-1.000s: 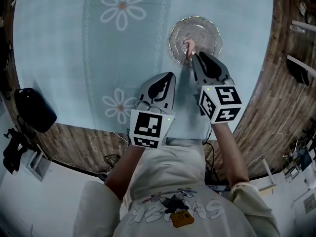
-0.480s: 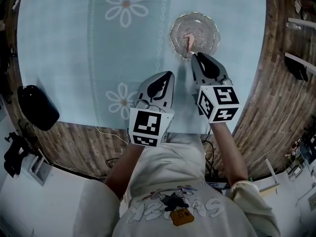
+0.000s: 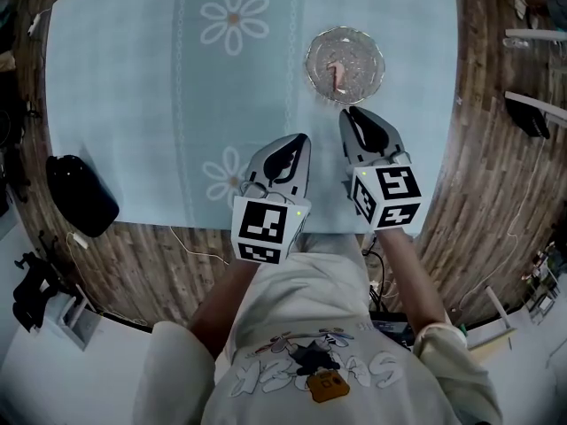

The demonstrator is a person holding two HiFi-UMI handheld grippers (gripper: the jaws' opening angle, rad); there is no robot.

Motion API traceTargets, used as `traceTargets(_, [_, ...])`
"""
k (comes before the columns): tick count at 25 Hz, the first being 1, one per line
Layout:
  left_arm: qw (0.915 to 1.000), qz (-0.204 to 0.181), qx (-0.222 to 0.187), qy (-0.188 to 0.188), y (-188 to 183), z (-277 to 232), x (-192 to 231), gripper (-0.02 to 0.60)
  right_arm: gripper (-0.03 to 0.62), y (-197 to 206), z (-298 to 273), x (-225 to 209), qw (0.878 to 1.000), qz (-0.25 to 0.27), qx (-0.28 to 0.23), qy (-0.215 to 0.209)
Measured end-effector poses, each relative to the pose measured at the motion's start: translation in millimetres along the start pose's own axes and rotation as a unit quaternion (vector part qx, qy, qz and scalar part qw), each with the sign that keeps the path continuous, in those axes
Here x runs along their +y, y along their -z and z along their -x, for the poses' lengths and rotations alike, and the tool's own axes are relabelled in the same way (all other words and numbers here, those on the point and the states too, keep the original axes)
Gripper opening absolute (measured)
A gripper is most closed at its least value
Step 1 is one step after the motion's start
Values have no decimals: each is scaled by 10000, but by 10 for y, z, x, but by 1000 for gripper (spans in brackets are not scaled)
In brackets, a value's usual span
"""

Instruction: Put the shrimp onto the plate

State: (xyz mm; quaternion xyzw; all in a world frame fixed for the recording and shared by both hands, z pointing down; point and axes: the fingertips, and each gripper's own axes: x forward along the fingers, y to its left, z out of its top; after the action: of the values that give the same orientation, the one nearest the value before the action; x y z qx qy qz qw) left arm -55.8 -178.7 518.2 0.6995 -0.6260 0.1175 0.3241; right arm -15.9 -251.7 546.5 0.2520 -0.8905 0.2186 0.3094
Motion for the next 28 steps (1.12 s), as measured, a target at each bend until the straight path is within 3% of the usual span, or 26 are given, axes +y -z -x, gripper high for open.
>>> traceTargets(17, [9990, -111, -326, 282, -236, 703, -157, 8, 64, -362, 627, 506, 9992, -69, -394, -57])
traceTargets(28, [9963, -334, -524, 600, -450, 1108, -152, 8, 64, -558, 1078, 859, 9976, -46, -673, 175])
